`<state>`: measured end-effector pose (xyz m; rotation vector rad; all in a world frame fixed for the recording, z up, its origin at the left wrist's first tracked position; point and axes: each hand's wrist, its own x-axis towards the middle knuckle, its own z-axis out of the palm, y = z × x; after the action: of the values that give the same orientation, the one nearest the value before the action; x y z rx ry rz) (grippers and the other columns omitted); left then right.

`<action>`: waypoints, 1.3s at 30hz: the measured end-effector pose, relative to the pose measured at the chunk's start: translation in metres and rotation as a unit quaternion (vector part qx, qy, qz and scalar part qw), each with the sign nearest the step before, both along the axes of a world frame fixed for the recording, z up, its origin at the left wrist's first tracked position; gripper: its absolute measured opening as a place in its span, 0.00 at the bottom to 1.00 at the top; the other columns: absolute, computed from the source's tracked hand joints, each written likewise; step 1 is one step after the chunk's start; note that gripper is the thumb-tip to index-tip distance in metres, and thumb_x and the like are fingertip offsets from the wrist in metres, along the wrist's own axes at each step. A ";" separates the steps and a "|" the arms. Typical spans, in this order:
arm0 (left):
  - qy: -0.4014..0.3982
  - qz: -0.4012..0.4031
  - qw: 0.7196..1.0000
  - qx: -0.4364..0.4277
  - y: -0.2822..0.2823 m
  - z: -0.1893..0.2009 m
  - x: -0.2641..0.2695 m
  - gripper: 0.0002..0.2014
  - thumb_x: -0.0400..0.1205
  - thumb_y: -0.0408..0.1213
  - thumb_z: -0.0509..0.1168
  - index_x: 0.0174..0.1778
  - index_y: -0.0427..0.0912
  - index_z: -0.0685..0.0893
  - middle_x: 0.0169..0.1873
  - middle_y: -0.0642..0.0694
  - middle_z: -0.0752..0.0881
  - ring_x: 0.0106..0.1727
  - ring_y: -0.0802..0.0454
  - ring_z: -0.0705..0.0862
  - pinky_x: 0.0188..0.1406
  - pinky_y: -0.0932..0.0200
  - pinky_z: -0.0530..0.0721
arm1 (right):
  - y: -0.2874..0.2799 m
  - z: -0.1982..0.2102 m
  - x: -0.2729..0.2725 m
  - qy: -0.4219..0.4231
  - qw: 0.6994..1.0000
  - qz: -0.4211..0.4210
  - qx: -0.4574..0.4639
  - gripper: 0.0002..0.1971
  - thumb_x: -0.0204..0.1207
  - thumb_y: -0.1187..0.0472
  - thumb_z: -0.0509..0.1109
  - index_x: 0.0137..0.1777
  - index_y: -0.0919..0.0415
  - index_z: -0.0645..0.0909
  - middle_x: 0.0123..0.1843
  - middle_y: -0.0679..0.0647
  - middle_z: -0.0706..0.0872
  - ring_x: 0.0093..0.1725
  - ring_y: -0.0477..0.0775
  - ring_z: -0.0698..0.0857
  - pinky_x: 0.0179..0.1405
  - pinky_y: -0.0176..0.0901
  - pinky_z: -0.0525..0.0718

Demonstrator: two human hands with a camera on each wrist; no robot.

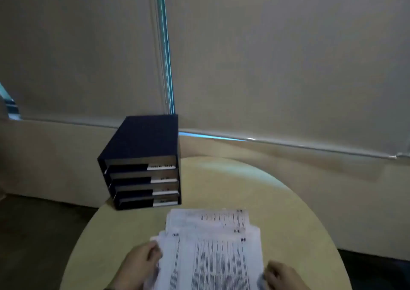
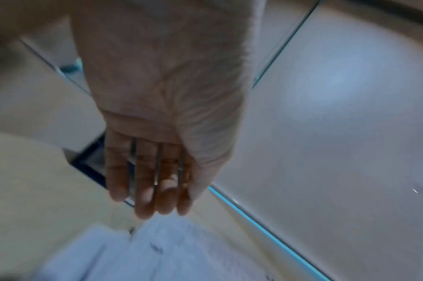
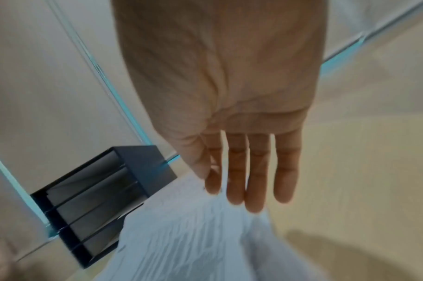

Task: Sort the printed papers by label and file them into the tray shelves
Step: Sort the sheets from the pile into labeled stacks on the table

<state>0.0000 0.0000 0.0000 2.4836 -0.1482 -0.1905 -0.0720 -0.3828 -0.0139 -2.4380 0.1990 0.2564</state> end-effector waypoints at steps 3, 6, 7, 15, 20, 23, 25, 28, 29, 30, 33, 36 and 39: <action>0.038 -0.108 0.992 0.055 -0.042 -0.007 0.007 0.07 0.81 0.39 0.64 0.42 0.57 0.77 0.49 0.50 0.83 0.52 0.53 0.83 0.54 0.57 0.79 | 0.053 -0.004 0.011 0.036 0.997 0.053 -0.030 0.13 0.79 0.58 0.63 0.35 0.42 0.71 0.38 0.45 0.79 0.40 0.46 0.79 0.40 0.32 0.76; 0.040 -0.136 0.975 0.170 -0.071 -0.024 0.011 0.25 0.79 0.40 0.64 0.73 0.49 0.67 0.71 0.46 0.67 0.72 0.46 0.68 0.69 0.48 0.72 | 0.093 -0.016 0.012 0.048 0.995 0.047 -0.072 0.04 0.79 0.60 0.62 0.50 0.51 0.75 0.52 0.52 0.73 0.55 0.54 0.80 0.54 0.39 0.79; 0.033 -0.138 0.971 0.194 -0.074 -0.031 0.012 0.32 0.77 0.42 0.66 0.77 0.48 0.61 0.75 0.46 0.62 0.76 0.44 0.64 0.72 0.45 0.69 | 0.098 -0.022 0.009 0.060 0.992 0.044 -0.100 0.08 0.78 0.59 0.63 0.56 0.52 0.76 0.54 0.52 0.71 0.59 0.55 0.77 0.59 0.44 0.78; 0.103 -0.222 0.927 0.283 -0.088 -0.049 0.031 0.65 0.66 0.51 0.79 0.83 0.52 0.33 0.84 0.49 0.36 0.84 0.43 0.37 0.82 0.34 0.43 | 0.092 -0.032 0.005 0.126 0.977 -0.063 -0.159 0.49 0.61 0.45 0.78 0.77 0.48 0.51 0.74 0.57 0.60 0.73 0.61 0.63 0.70 0.62 0.69; -0.062 -0.203 0.941 0.265 -0.091 -0.045 0.037 0.42 0.69 0.45 0.76 0.76 0.48 0.61 0.66 0.48 0.69 0.68 0.46 0.68 0.72 0.46 0.69 | 0.083 -0.031 0.007 0.116 0.981 -0.067 -0.142 0.44 0.63 0.50 0.78 0.74 0.50 0.55 0.68 0.57 0.65 0.66 0.58 0.68 0.60 0.52 0.77; -0.174 -0.173 0.949 0.200 -0.089 -0.042 0.036 0.08 0.80 0.34 0.66 0.53 0.46 0.77 0.49 0.50 0.77 0.52 0.49 0.75 0.52 0.58 0.71 | 0.075 -0.030 0.009 0.097 0.988 -0.089 -0.086 0.37 0.69 0.57 0.74 0.75 0.55 0.58 0.66 0.59 0.67 0.63 0.57 0.70 0.57 0.45 0.76; -0.172 -0.155 0.960 0.158 -0.083 -0.040 0.035 0.08 0.83 0.36 0.64 0.39 0.48 0.74 0.39 0.53 0.76 0.46 0.49 0.75 0.43 0.59 0.67 | 0.070 -0.028 0.011 0.091 0.990 -0.101 -0.048 0.34 0.72 0.59 0.72 0.76 0.57 0.59 0.67 0.59 0.68 0.60 0.56 0.74 0.56 0.42 0.76; -0.149 -0.167 0.961 0.164 -0.073 -0.034 0.035 0.13 0.85 0.42 0.60 0.35 0.46 0.78 0.34 0.51 0.80 0.44 0.49 0.75 0.41 0.57 0.71 | 0.065 -0.024 0.014 0.095 0.990 -0.104 -0.026 0.32 0.73 0.63 0.69 0.75 0.58 0.61 0.67 0.60 0.69 0.48 0.53 0.74 0.45 0.38 0.74; -0.143 -0.185 0.953 0.193 -0.070 -0.032 0.035 0.16 0.86 0.44 0.58 0.36 0.43 0.81 0.34 0.49 0.83 0.43 0.47 0.77 0.44 0.55 0.75 | 0.065 -0.023 0.015 0.096 0.990 -0.106 -0.021 0.31 0.74 0.63 0.69 0.75 0.58 0.62 0.68 0.60 0.69 0.46 0.52 0.74 0.42 0.36 0.74; -0.144 -0.197 0.947 0.207 -0.068 -0.027 0.035 0.20 0.87 0.47 0.55 0.37 0.42 0.84 0.35 0.47 0.86 0.41 0.45 0.80 0.47 0.51 0.79 | 0.063 -0.023 0.016 0.097 0.989 -0.109 -0.017 0.31 0.74 0.63 0.68 0.75 0.57 0.61 0.68 0.60 0.69 0.44 0.51 0.74 0.37 0.35 0.73; -0.226 -0.208 0.934 0.182 -0.062 -0.019 0.027 0.29 0.89 0.51 0.43 0.47 0.46 0.90 0.46 0.43 0.90 0.42 0.43 0.87 0.50 0.50 0.87 | 0.061 -0.022 0.018 0.082 0.986 -0.145 0.015 0.34 0.74 0.63 0.69 0.78 0.56 0.58 0.70 0.60 0.70 0.44 0.52 0.74 0.35 0.36 0.73; -0.215 -0.176 0.955 0.102 -0.062 -0.011 0.010 0.14 0.87 0.42 0.58 0.60 0.46 0.87 0.56 0.42 0.84 0.54 0.43 0.83 0.53 0.48 0.85 | 0.059 -0.019 0.018 0.051 0.983 -0.171 0.052 0.36 0.74 0.62 0.69 0.79 0.56 0.56 0.71 0.61 0.68 0.48 0.53 0.74 0.40 0.38 0.74; -0.117 -0.179 0.977 -0.020 -0.061 -0.010 -0.001 0.07 0.81 0.34 0.68 0.52 0.43 0.91 0.44 0.50 0.87 0.46 0.54 0.84 0.50 0.55 0.82 | 0.058 -0.016 0.020 0.016 0.980 -0.179 0.081 0.34 0.72 0.58 0.73 0.77 0.54 0.62 0.66 0.61 0.68 0.57 0.59 0.76 0.55 0.46 0.76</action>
<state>-0.0005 -0.0612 -0.0099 2.4151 -0.6939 -0.0435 -0.0523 -0.3245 -0.0300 -2.1897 0.6009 0.1452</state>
